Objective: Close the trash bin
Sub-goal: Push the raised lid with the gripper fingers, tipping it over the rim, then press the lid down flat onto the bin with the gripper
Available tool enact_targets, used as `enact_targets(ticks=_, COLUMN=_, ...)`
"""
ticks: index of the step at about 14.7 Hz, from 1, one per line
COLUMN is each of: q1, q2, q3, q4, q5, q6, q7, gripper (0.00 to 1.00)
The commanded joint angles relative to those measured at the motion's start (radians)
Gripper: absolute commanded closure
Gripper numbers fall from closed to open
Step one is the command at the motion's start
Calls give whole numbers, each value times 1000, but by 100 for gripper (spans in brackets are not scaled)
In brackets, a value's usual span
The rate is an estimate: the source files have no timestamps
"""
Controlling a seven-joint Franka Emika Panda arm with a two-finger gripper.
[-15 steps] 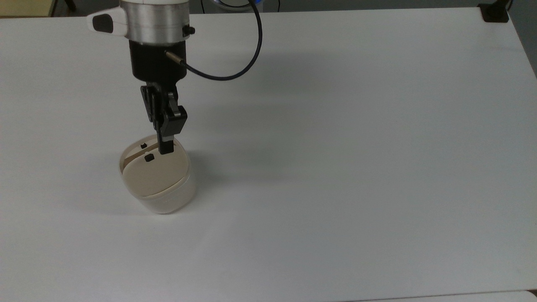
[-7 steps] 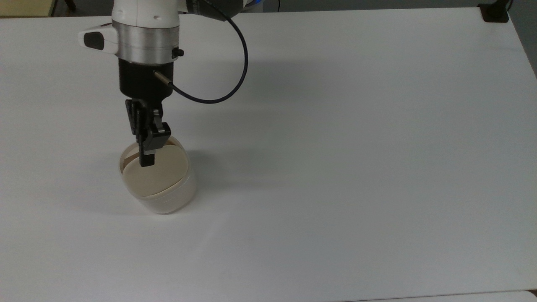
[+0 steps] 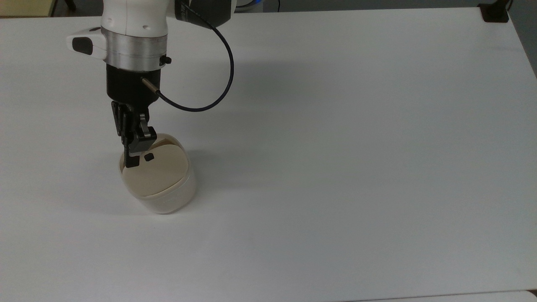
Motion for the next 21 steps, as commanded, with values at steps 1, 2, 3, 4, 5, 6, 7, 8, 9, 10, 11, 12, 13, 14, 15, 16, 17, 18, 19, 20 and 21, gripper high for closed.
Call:
enact_targets(ticks=1, q1=0, q2=-6, q3=0, q4=-26, q5=-31, q6=20, q7=14, gripper=100)
enact_targets(ticks=2, q1=0, q2=-6, q3=0, q4=-27, q5=-31, q6=20, q7=2, gripper=100)
enact_targets(ticks=3, q1=-3, q2=-7, q3=0, q4=-32, q5=-31, q6=17, q7=-23, gripper=100)
enact_targets(ticks=4, q1=-11, q2=-12, q3=3, q4=-44, q5=-31, q6=15, q7=-55, gripper=100)
enact_targets(ticks=5, q1=-14, q2=-17, q3=5, q4=-53, q5=-31, q6=12, q7=-78, gripper=100)
enact_targets(ticks=6, q1=-14, q2=-26, q3=5, q4=-63, q5=-31, q6=6, q7=-98, gripper=100)
enact_targets(ticks=7, q1=-14, q2=-40, q3=5, q4=-78, q5=-33, q6=-6, q7=-127, gripper=100)
enact_targets(ticks=8, q1=-15, q2=-53, q3=5, q4=-95, q5=-31, q6=-24, q7=-167, gripper=100)
enact_targets(ticks=9, q1=-17, q2=-64, q3=6, q4=-107, q5=-31, q6=-46, q7=-199, gripper=100)
enact_targets(ticks=10, q1=-23, q2=-69, q3=5, q4=-112, q5=-31, q6=-69, q7=-221, gripper=100)
enact_targets(ticks=11, q1=-25, q2=-70, q3=6, q4=-115, q5=-31, q6=-87, q7=-239, gripper=100)
enact_targets(ticks=12, q1=-25, q2=-70, q3=6, q4=-116, q5=-31, q6=-110, q7=-262, gripper=100)
enact_targets(ticks=13, q1=-25, q2=-69, q3=6, q4=-122, q5=-31, q6=-135, q7=-296, gripper=100)
enact_targets(ticks=14, q1=-25, q2=-69, q3=6, q4=-130, q5=-31, q6=-150, q7=-331, gripper=100)
enact_targets(ticks=15, q1=-26, q2=-67, q3=6, q4=-141, q5=-31, q6=-153, q7=-359, gripper=100)
enact_targets(ticks=16, q1=-26, q2=-64, q3=8, q4=-150, q5=-31, q6=-153, q7=-371, gripper=100)
enact_targets(ticks=17, q1=-25, q2=-63, q3=8, q4=-159, q5=-31, q6=-153, q7=-374, gripper=100)
enact_targets(ticks=18, q1=-25, q2=-60, q3=8, q4=-164, q5=-33, q6=-152, q7=-374, gripper=100)
enact_targets(ticks=19, q1=-25, q2=-57, q3=8, q4=-164, q5=-33, q6=-152, q7=-374, gripper=100)
enact_targets(ticks=20, q1=-25, q2=-52, q3=8, q4=-164, q5=-34, q6=-152, q7=-376, gripper=100)
enact_targets(ticks=21, q1=-25, q2=-46, q3=8, q4=-164, q5=-34, q6=-152, q7=-376, gripper=100)
